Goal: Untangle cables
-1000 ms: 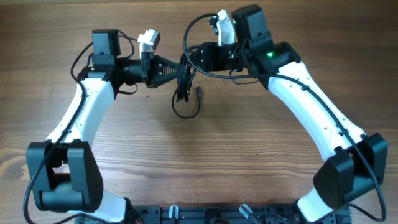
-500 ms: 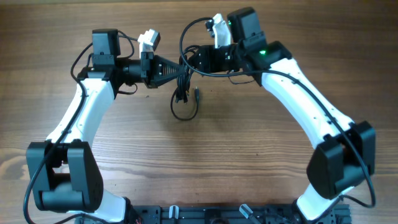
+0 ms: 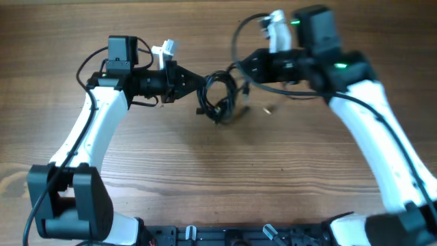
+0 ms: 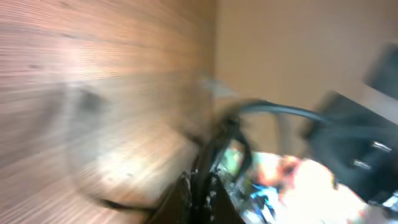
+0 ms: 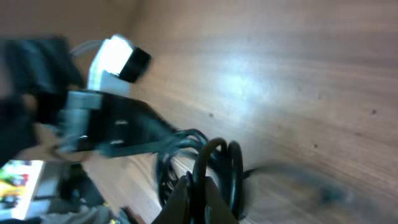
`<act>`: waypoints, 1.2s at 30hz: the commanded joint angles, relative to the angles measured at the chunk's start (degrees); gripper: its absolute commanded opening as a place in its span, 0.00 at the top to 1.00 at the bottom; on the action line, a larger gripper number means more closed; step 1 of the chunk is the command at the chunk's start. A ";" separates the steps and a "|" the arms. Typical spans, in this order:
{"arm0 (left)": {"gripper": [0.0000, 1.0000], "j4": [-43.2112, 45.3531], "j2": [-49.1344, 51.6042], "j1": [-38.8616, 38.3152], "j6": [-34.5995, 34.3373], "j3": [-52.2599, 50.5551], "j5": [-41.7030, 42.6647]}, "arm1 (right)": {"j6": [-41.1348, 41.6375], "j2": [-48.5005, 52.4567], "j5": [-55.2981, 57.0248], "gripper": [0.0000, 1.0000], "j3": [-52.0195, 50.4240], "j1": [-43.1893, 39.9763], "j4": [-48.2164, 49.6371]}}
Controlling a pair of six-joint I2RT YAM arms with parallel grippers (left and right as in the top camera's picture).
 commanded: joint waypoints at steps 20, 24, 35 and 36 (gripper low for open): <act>0.96 -11.30 1.16 1.77 4.37 -0.76 -35.71 | 16.00 -5.88 10.19 0.96 1.20 -26.18 22.77; 0.96 -11.89 1.18 1.77 4.37 -0.76 -37.51 | 10.47 -5.86 22.95 0.96 1.20 -26.32 20.39; 0.96 -5.16 1.16 1.77 14.69 -0.76 -12.20 | -5.62 -3.67 3.32 0.65 1.18 -14.69 1.99; 0.96 -3.30 1.16 1.77 15.26 -0.76 -6.73 | -6.27 -3.67 2.56 0.60 1.18 -12.68 1.42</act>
